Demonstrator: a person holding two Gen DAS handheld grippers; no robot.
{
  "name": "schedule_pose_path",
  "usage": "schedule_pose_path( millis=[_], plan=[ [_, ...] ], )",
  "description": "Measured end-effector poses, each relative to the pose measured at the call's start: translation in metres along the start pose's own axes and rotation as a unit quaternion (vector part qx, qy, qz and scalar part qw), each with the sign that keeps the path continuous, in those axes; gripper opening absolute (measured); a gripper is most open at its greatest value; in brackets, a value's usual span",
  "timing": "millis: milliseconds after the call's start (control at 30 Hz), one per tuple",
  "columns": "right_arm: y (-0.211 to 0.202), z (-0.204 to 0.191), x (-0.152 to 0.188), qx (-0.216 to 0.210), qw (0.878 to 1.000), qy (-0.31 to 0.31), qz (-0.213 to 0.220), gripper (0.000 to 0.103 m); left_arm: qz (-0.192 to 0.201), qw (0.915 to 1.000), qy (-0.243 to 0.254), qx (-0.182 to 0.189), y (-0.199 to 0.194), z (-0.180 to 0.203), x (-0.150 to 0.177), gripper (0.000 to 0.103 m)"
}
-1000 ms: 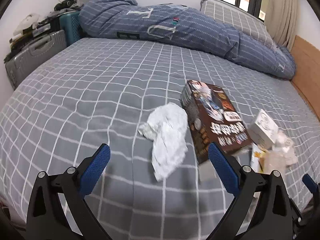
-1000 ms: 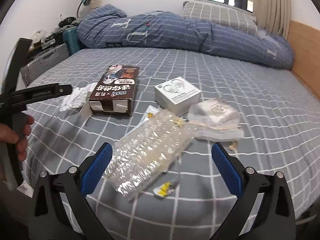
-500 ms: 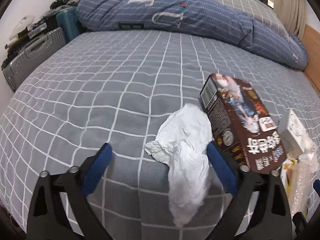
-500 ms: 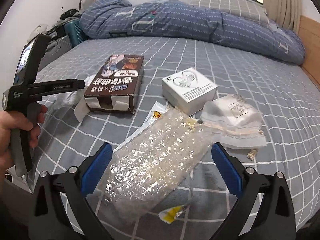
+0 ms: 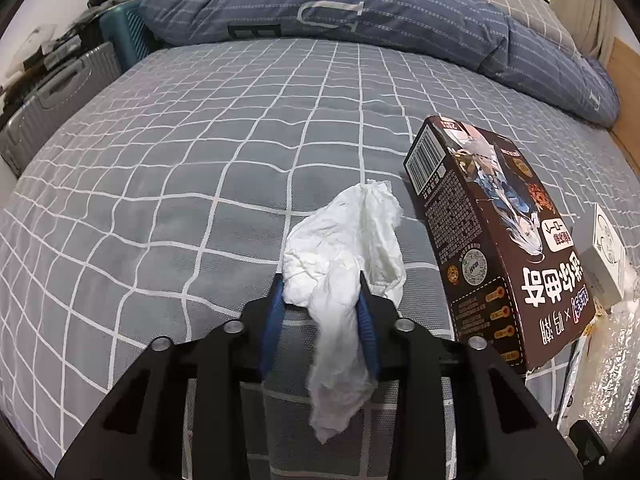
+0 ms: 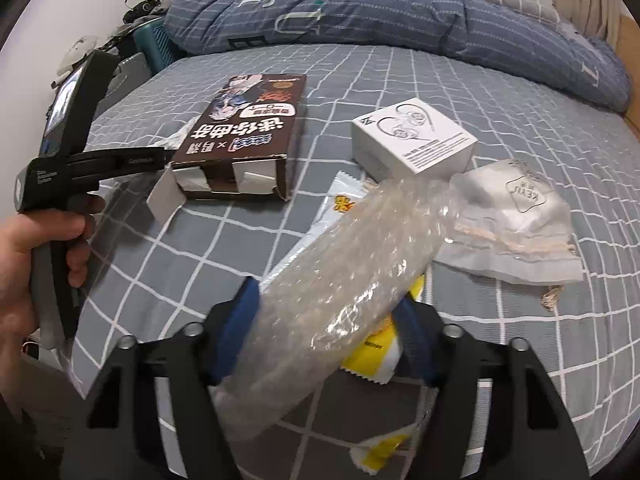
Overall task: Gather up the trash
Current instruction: 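Grasp the white tissue with the left tool while the right tool grasps the bubble wrap, then carry the tissue and bubble wrap off the bed over the wastebasket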
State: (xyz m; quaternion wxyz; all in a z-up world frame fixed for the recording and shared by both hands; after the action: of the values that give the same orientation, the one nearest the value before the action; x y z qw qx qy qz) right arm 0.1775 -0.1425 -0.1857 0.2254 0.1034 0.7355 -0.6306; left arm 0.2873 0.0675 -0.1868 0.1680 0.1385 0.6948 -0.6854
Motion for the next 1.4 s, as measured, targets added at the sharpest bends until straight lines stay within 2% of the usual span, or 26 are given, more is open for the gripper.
schedule_pose_path(
  millis=[267, 333, 667, 967, 1133, 1400],
  plan=[
    [-0.004, -0.004, 0.001, -0.003, 1.0, -0.006, 0.005, 0.035, -0.006, 1.0, -0.002, 0.003, 0.002, 0.001, 0.002, 0.017],
    [-0.005, -0.004, 0.001, -0.002, 1.0, -0.005, 0.008, 0.034, -0.006, 1.0, 0.001, -0.004, 0.001, 0.003, 0.004, 0.015],
    [-0.02, 0.005, -0.005, -0.003, 1.0, 0.009, 0.023, 0.033, -0.001, 0.9998, -0.019, -0.005, -0.009, -0.001, 0.006, 0.011],
    [-0.036, 0.011, -0.009, 0.004, 0.999, 0.015, 0.039, 0.033, 0.012, 0.999, -0.037, 0.021, -0.033, 0.008, 0.017, 0.01],
    [-0.047, 0.017, -0.011, 0.01, 0.998, 0.021, 0.05, 0.033, 0.035, 0.9983, -0.04, 0.021, -0.051, 0.012, 0.027, 0.01],
    [-0.063, 0.019, -0.008, 0.014, 0.998, 0.018, 0.066, 0.033, 0.042, 0.9973, -0.044, 0.041, -0.073, 0.016, 0.05, 0.01]
  ],
)
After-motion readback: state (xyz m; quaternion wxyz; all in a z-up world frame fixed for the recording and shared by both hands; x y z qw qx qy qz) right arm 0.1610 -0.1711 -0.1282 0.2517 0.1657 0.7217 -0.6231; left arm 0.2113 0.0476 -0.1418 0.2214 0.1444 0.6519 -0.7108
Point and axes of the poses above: each gripper's, at about its wrist camera, not at the fingertips, and y roughly the way its jaws point, z to its right, x to its underside, the point moved 10 cm from there along y, roughly the way its jaws point, and after that the axes turned 11 degrees about -z, right-handed, at the moved point
